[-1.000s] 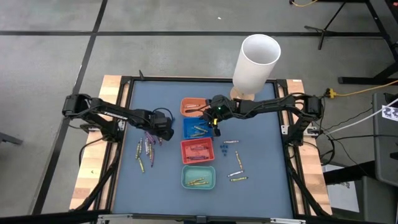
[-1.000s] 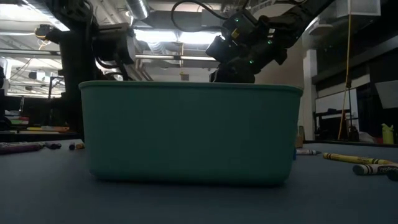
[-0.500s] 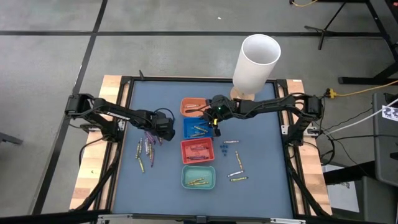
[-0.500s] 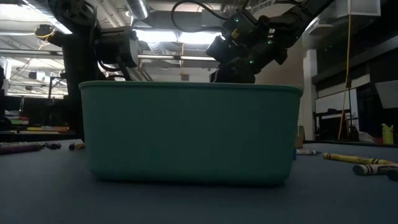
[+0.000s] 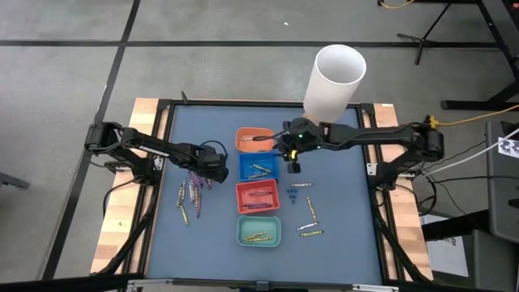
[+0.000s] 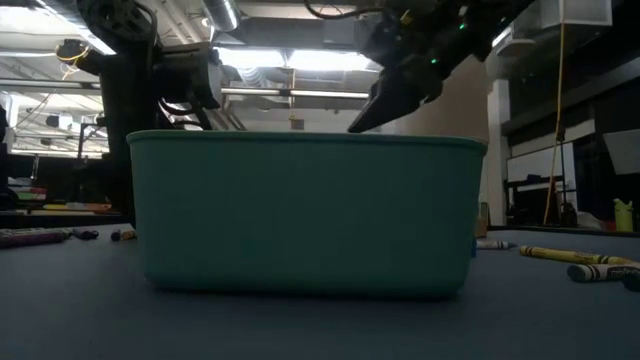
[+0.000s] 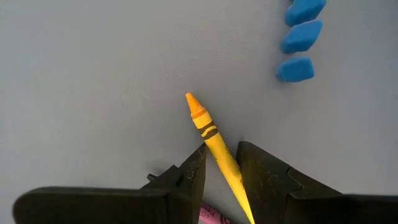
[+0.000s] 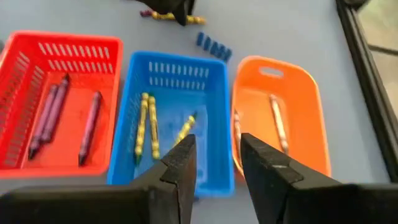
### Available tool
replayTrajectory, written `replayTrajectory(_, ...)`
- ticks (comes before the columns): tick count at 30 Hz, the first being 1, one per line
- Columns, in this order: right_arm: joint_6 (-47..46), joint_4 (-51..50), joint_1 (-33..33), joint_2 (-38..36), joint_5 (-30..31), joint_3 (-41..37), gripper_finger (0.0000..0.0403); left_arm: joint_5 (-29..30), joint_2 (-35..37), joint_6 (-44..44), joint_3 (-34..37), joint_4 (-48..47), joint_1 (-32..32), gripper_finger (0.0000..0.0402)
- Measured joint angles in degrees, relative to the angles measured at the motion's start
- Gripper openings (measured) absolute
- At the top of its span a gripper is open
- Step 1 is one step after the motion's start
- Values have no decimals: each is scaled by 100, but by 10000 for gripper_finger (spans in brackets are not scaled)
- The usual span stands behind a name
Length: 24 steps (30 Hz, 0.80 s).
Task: Sort crayons
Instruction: Put the yellow crayon into the green bin
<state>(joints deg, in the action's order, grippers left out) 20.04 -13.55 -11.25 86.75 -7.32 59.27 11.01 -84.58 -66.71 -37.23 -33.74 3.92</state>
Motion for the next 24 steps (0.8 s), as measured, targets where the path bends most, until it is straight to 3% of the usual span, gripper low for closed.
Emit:
replayTrajectory(8, -9, -1235, 0, -606, 226, 0, 124, 2, -2, -44, 4, -4, 0, 88)
replayTrajectory(17, -332, -2281, 0, -963, 211, 0, 124, 10, -4, -32, 5, 11, 0, 36)
replayTrajectory(24, -487, -3016, 2, -960, -129, -2, 124, 52, 15, 301, -94, -57, -1, 12)
